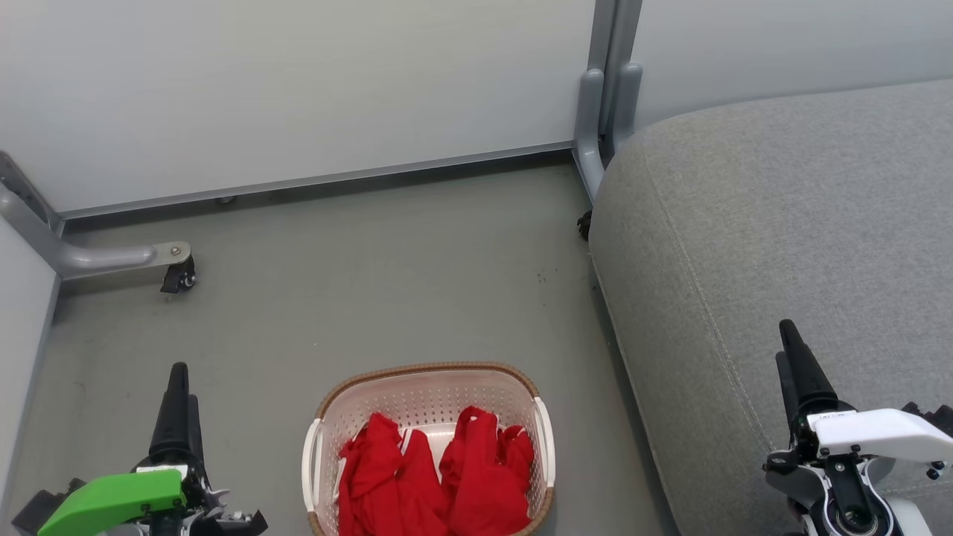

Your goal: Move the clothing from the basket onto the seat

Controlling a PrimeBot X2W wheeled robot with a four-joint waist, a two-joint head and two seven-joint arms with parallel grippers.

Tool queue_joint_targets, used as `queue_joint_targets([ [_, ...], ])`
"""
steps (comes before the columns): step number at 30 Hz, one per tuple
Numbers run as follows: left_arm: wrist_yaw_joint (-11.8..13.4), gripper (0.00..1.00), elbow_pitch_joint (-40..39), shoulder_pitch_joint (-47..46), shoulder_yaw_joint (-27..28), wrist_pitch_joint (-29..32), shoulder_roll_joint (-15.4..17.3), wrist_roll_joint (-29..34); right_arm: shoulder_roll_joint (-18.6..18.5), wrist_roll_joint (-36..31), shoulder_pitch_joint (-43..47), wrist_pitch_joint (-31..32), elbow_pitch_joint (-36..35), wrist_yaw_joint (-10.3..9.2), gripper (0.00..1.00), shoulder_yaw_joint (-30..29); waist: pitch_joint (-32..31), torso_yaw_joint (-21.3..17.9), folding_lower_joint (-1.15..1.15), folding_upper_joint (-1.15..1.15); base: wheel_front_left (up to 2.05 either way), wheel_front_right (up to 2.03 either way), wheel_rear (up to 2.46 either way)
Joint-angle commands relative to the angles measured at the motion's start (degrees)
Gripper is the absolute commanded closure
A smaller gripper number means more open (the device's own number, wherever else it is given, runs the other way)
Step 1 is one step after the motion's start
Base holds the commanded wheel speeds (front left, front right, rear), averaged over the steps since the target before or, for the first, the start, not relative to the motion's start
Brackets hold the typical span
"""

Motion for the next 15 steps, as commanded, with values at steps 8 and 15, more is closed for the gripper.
queue_joint_targets([
  [8, 0.05, 0.00, -2.81, -1.61, 3.07, -2.13, 0.37, 7.82, -1.24, -13.50, -2.01, -2.19, -4.50, 0.23, 0.00, 0.18, 0.19, -0.03, 0.00, 0.00, 0.00, 0.00, 0.00],
  [15, 1.44, 0.00, -8.93, -2.08, 4.44, -3.61, 0.42, 16.57, -2.24, -24.52, -2.59, -3.68, -8.92, 0.24, 0.00, 1.81, 0.44, 0.00, 0.00, 0.00, 0.00, 0.00, 0.00],
])
